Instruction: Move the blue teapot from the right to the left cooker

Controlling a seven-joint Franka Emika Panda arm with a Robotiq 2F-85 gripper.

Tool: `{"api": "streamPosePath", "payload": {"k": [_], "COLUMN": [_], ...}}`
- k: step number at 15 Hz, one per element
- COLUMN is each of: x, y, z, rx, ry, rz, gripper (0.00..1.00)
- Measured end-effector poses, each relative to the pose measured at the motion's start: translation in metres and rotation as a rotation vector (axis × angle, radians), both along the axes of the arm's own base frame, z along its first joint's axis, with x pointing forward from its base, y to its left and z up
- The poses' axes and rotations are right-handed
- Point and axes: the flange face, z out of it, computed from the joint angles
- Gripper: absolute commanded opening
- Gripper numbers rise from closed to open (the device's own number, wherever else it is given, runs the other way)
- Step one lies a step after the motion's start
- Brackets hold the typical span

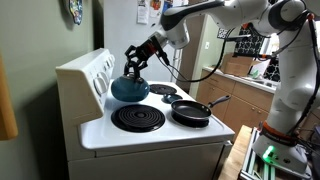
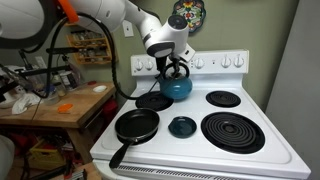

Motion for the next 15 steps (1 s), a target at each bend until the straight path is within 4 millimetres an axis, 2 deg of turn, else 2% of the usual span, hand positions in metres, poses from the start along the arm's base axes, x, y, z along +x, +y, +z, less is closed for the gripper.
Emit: {"api": "streamPosePath", "payload": {"k": [6,7,12,13,15], "x": [-0.023,-0.027,-0.036,-0.036,-0.037], "y": [0.006,0.008,0.010,0.010,0.009], "z": [0.003,0.004,0.005,0.004,0.001], "rx": [-0.029,-0.030,-0.035,-0.036,-0.040], "ry": [-0.007,-0.005,-0.005,-0.005,-0.001], "rz": [0.034,0.041,0.060,0.060,0.061], "gripper": [0.02,0.09,0.09,0.02,0.02]}}
